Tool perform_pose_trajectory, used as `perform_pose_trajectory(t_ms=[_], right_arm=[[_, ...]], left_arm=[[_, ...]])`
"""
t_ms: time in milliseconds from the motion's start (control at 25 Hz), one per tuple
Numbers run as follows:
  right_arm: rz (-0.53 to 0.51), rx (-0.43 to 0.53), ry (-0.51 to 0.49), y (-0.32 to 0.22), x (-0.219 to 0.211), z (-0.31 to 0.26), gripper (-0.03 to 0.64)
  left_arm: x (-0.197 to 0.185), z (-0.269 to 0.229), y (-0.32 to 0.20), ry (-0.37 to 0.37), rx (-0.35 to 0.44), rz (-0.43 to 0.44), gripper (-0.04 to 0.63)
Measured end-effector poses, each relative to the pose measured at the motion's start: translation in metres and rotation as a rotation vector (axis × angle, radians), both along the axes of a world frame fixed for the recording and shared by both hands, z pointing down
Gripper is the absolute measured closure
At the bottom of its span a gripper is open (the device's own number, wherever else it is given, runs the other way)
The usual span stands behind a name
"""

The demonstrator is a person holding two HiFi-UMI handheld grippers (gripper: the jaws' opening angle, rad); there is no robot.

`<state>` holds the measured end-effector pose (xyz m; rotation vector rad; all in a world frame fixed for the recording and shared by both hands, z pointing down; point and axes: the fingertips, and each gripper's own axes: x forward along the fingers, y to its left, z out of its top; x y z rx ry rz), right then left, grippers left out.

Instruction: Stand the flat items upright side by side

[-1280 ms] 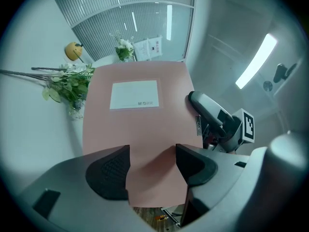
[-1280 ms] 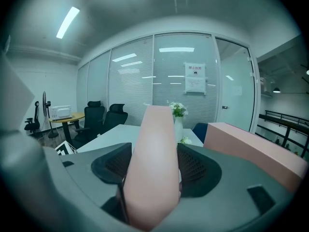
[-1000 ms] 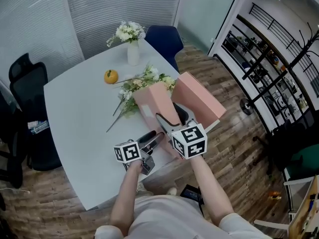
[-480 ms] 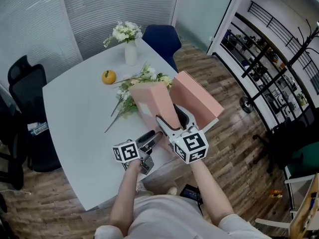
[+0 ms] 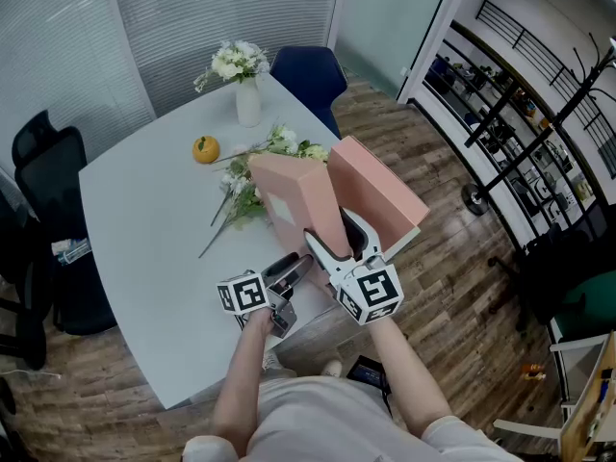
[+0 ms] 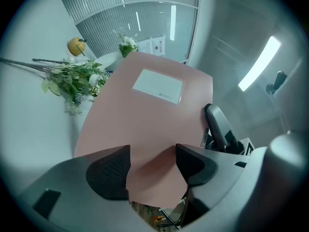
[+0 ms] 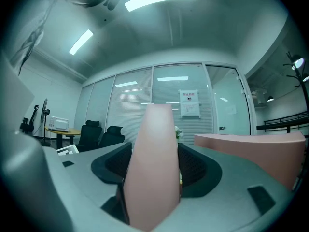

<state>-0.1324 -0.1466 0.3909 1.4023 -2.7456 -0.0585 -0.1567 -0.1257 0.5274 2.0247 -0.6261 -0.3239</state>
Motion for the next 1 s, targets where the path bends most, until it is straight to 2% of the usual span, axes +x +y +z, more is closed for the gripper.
perform_pose_trajectory(t_ms=[120, 440, 560, 720, 1000], right_arm=[[-0.002, 0.012, -0.014, 0.002, 0.003, 0.002, 0.304], [-0.031, -0.040, -0.080, 0.003, 0.008, 0.013, 0.302], [-0.030, -0.078, -0.030, 0.005, 0.009, 0.029, 0.302], [-0.013, -0.170, 0.070, 0.010, 0.011, 0.066, 0.304], [-0.004, -0.205, 0.081, 0.018, 0.016, 0.082, 0.304]], left_arm=[[0.001, 0.002, -0.001, 0.003, -0.003, 0.003, 0.308], [0.000, 0.009, -0.002, -0.007, -0.023, -0.019, 0.308], [0.000, 0.013, -0.002, -0.017, -0.028, -0.026, 0.362], [0.004, 0.024, 0.002, -0.039, -0.034, -0.009, 0.364], [0.008, 0.029, 0.008, -0.019, -0.052, 0.013, 0.350]])
